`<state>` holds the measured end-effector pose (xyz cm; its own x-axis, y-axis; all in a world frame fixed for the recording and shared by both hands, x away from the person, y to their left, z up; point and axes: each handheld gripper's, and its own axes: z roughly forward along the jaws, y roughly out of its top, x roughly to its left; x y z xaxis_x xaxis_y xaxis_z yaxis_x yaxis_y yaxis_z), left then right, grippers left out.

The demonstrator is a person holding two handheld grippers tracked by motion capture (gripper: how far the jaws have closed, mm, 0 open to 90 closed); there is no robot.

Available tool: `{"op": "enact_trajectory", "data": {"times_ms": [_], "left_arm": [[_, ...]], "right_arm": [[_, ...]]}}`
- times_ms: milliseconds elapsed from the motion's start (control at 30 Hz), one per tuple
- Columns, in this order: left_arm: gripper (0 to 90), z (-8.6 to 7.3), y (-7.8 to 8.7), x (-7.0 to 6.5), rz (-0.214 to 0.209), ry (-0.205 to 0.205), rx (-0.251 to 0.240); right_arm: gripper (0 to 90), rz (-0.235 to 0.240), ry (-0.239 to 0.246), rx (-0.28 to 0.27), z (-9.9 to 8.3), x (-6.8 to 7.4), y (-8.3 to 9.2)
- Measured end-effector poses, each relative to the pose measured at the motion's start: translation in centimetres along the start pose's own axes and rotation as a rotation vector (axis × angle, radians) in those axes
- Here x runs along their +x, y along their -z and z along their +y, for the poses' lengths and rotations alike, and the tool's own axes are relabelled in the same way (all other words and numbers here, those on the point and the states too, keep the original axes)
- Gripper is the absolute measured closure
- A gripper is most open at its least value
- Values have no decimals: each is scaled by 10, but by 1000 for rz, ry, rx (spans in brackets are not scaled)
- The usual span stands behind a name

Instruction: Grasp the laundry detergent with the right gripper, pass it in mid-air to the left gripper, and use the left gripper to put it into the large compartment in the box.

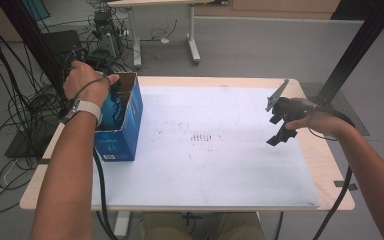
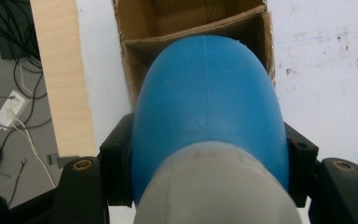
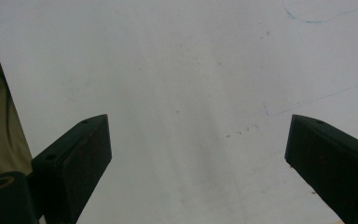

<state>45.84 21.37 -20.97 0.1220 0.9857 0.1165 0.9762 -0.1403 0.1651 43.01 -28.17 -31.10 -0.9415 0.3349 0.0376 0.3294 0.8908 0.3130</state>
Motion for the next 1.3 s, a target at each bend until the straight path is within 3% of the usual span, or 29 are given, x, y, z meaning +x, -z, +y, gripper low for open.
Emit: {"op": "enact_trajectory", "data": {"times_ms": [600, 1300], "left_arm": [[377, -7, -31, -6, 5, -13, 11], [376, -13, -60, -5, 3, -18, 33]], "right_arm": [[70, 9, -5, -2, -1, 0, -5], [70, 19, -16, 0, -4, 0, -10]]}}
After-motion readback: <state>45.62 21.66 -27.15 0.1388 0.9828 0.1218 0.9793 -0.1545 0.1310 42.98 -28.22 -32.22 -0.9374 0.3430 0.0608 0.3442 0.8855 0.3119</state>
